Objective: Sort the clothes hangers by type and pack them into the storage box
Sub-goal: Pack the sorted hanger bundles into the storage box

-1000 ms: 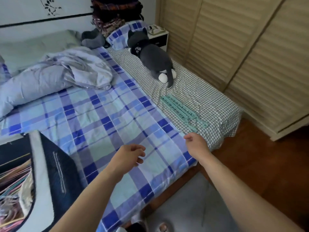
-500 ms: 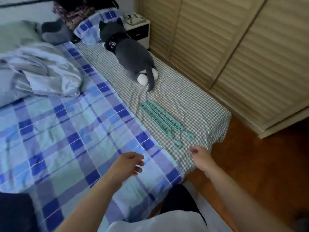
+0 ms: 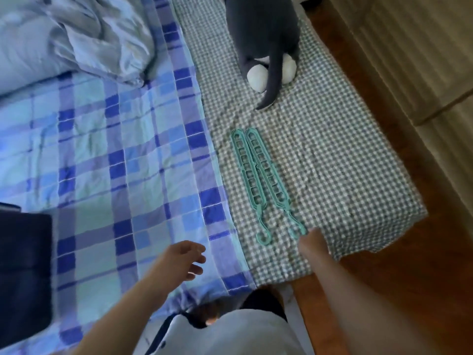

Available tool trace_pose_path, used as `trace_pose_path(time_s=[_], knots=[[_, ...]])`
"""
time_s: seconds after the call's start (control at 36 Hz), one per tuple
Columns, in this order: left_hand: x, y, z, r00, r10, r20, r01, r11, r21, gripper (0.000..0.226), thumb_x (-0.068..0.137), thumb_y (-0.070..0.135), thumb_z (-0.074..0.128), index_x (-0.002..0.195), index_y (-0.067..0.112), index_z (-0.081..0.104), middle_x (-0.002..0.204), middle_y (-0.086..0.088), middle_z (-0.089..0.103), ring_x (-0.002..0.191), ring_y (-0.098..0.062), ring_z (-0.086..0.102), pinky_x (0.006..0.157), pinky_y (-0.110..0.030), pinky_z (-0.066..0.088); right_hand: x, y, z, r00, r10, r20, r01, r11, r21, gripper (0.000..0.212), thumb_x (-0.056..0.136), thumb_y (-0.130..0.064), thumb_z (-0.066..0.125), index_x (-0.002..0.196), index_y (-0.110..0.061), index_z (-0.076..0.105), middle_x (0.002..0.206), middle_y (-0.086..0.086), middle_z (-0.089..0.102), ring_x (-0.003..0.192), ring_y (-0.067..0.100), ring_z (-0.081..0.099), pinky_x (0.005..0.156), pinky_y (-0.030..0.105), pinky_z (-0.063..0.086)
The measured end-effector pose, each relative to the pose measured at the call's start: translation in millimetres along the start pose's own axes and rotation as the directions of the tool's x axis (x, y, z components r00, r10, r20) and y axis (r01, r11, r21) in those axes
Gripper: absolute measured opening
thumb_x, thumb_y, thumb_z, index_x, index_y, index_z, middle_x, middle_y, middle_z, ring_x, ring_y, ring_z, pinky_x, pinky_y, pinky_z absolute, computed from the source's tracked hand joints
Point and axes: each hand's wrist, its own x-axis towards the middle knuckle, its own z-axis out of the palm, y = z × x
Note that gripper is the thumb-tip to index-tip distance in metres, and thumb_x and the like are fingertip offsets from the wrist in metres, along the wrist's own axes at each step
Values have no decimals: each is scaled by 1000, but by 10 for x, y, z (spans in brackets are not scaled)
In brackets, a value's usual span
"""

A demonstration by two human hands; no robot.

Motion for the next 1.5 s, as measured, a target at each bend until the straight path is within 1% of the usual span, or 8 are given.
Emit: trace_pose_path(time_s=[0.17,0.42,0.64,0.75,0.86,0.97,1.11,1.5], knots=[[-41,-204,228,995,-63,-81,61,998,-28,18,101,4,54,98,8,71,84,-10,73,63,-22,66,67,-34,51,103,-224,30,997,70,16,-70,998,1,54,100,-21,55,149,-11,34,118,17,62,69,24,62,38,25,41],[-223,91,636,993,114,9,-115,988,105,16,98,12,58,103,20,71,92,-3,76,69,-17,70,61,-32,55,-857,-468,-539,955,-295,-17,279,883,377,21,105,-29,47,106,-12,60,70,11,58,49,18,44,47,31,36],[-524,750,930,608,788,96,-732,509,453,87,92,29,69,153,56,13,158,14,14,135,-4,40,102,-26,47,-2270,-901,-1004,599,-799,-44,784,575,232,26,97,-25,56,77,-9,53,56,-2,43,47,9,37,47,35,37],[-640,992,741,309,950,43,-803,236,548,58,86,25,64,140,29,45,146,0,44,131,-18,48,108,-35,41,-2748,-1063,-1057,333,-943,27,936,333,114,21,92,-22,60,74,-12,52,63,4,48,53,9,41,51,30,37],[-807,835,400,385,923,-18,-754,326,571,21,85,33,63,100,23,52,92,8,60,87,-14,59,106,-44,39,-2914,-1144,-1158,214,-920,328,832,348,433,18,100,-21,55,93,-11,67,77,1,60,67,10,54,66,22,46],[-1018,506,145,535,761,-368,-655,648,387,22,87,31,72,85,31,50,79,3,59,74,-20,57,69,-35,50,-2471,-1180,-995,459,-840,289,567,527,634,25,103,-22,50,102,-4,69,81,9,62,70,24,57,70,31,52],[-1045,111,-104,648,428,-630,-464,878,118,23,82,29,75,87,24,53,78,-4,65,74,-26,65,74,-51,55,-1110,-930,-259,861,-428,274,445,896,0,25,98,-19,48,84,-2,60,71,10,54,59,20,46,58,30,37],[-1407,-786,-487,637,277,-720,-326,942,74,25,89,12,72,84,28,54,84,-1,68,77,-13,65,72,-32,52,-517,-752,673,986,-154,69,167,951,-261,39,94,-11,57,130,2,51,82,14,61,59,25,58,51,33,48]])
